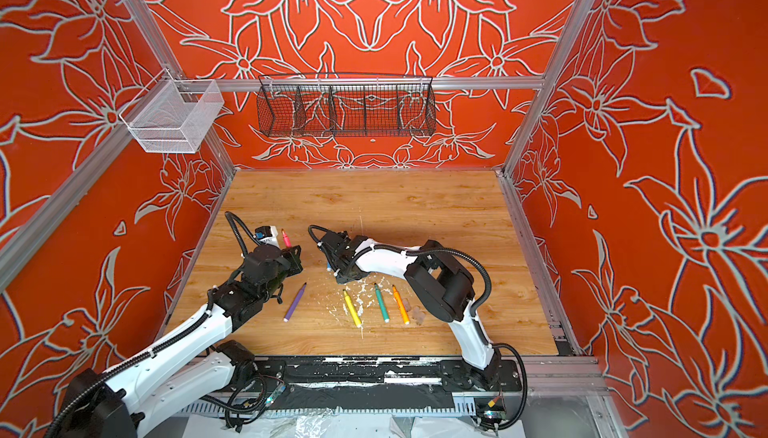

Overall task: Insert the pens into the pen caps
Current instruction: 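Close the right gripper on an upright translucent cap and lift it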

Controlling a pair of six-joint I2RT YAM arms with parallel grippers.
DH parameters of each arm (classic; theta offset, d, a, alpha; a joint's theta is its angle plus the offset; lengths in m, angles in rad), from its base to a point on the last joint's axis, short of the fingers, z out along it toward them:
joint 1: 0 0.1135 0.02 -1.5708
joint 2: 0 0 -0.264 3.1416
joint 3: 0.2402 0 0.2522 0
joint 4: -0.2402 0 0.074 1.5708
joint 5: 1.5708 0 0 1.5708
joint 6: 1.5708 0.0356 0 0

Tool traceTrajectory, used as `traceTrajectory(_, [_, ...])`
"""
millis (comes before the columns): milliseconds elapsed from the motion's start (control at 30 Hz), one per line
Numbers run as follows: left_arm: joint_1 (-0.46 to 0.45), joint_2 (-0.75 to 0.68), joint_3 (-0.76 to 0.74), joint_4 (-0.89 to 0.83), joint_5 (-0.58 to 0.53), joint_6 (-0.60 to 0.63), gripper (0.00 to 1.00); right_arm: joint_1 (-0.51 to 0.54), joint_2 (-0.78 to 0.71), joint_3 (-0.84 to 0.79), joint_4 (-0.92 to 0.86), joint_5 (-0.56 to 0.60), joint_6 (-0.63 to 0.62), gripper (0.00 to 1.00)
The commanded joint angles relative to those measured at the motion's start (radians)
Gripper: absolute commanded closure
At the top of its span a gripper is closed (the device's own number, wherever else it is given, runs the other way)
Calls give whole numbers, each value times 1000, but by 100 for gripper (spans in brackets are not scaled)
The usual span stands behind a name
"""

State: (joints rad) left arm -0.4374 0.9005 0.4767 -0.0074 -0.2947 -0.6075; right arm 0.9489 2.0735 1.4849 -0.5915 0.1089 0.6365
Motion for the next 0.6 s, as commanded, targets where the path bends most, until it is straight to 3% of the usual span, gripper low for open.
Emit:
traceTrajectory(0, [9, 0, 5, 2, -11, -20, 100, 5, 26, -14, -44, -2, 14, 64])
traceTrajectory(233, [14, -8, 3, -1, -12, -22, 100, 5, 50, -2, -53, -1, 15, 73])
traceTrajectory(567, [19, -9, 3, -4, 2, -28, 100, 5, 86, 31, -93, -8, 21, 72])
